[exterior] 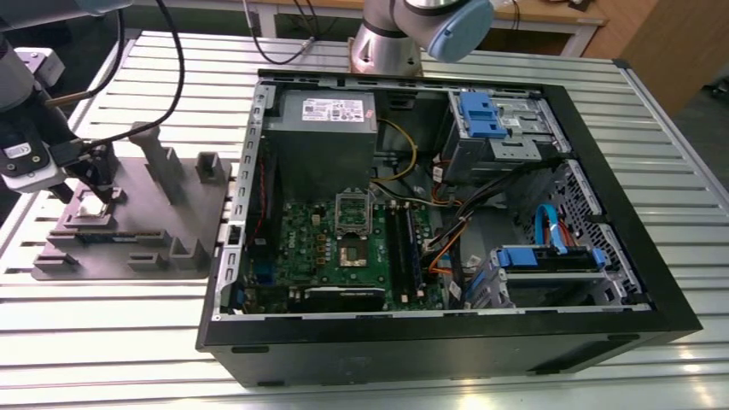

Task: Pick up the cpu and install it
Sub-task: 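Pick up the cpu and move it towards the insertion slot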

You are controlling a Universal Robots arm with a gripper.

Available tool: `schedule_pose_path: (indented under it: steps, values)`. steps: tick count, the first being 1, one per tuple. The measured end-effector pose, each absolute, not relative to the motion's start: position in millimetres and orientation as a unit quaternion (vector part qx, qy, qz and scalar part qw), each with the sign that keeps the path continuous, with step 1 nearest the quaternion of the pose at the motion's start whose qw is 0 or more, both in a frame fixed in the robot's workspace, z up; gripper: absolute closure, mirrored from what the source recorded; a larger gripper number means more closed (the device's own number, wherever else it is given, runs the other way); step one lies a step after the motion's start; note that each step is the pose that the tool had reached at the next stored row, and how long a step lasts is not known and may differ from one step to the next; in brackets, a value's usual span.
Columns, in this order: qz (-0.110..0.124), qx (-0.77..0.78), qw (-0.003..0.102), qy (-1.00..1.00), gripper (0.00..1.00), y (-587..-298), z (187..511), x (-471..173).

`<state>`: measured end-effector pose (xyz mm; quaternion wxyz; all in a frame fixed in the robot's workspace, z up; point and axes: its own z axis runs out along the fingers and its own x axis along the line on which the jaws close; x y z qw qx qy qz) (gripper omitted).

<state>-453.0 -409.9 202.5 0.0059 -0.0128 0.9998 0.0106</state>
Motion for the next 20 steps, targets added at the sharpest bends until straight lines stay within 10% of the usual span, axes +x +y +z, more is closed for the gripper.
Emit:
schedule_pose_path:
  steps: [20]
  values:
    - [0.01,-0.01,0.006,1.0,0.37,-409.9,188.8,-453.0]
